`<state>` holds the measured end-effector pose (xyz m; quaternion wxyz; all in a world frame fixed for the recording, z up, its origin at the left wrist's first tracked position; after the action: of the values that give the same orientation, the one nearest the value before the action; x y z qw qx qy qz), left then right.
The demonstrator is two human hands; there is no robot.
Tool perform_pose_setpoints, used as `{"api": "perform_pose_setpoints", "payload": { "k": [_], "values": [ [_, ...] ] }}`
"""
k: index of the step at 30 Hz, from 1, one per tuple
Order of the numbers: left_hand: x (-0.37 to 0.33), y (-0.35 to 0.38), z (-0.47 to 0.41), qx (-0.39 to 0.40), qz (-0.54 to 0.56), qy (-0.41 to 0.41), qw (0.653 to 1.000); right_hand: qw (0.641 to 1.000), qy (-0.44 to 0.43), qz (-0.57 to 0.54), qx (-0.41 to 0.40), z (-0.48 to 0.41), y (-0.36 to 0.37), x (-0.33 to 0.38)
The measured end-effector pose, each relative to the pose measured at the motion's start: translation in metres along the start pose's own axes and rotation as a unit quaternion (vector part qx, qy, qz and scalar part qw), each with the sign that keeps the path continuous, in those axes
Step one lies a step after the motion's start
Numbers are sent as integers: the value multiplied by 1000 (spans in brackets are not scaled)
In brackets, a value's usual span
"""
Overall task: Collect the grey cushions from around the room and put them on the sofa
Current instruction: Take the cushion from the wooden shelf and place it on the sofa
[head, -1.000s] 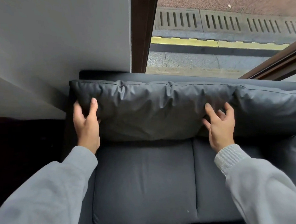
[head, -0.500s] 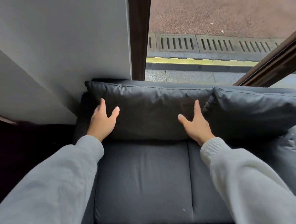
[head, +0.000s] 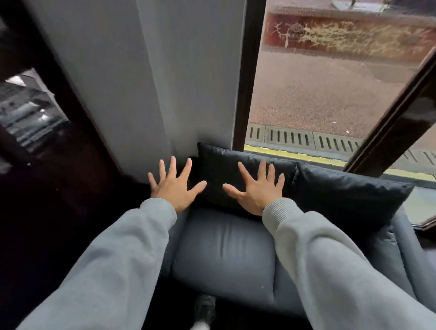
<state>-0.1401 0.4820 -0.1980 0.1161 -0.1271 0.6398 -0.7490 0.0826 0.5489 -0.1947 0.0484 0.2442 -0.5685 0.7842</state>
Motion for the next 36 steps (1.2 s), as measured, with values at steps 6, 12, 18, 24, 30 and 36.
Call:
{"api": "perform_pose_setpoints", "payload": {
  "k": [6, 12, 18, 24, 30, 36],
  "values": [
    [87, -67, 101, -23, 12, -59, 998, 997, -76, 24, 8, 69, -19, 114],
    [248, -140, 178, -77, 11, -157, 985, 983, -183, 31, -10, 103, -14, 298],
    [448, -196, 246, -95, 21, -257, 961, 960, -278, -4, -32, 134, 12, 500],
    [603, -239, 276, -116, 31, -286, 951, 948, -310, -42, -53, 147, 23, 668],
    [703, -281, 249, -150, 16, -267, 952, 930, -354, -21, -95, 134, 22, 768],
    [770, -326, 169, -193, 10, -235, 953, 912, -382, -6, -148, 64, -8, 850]
  ]
}}
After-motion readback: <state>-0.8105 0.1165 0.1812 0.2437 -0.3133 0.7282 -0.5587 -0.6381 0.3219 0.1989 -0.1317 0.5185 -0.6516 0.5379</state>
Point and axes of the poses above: each hand's wrist, its own z-axis away from the middle knuckle, its own y-axis out of the palm, x = y × z, the point moved 3 cm from there along -z, towards the middle knuckle, and after that the axes turned 15 degrees about -z, right-handed, at the moved point
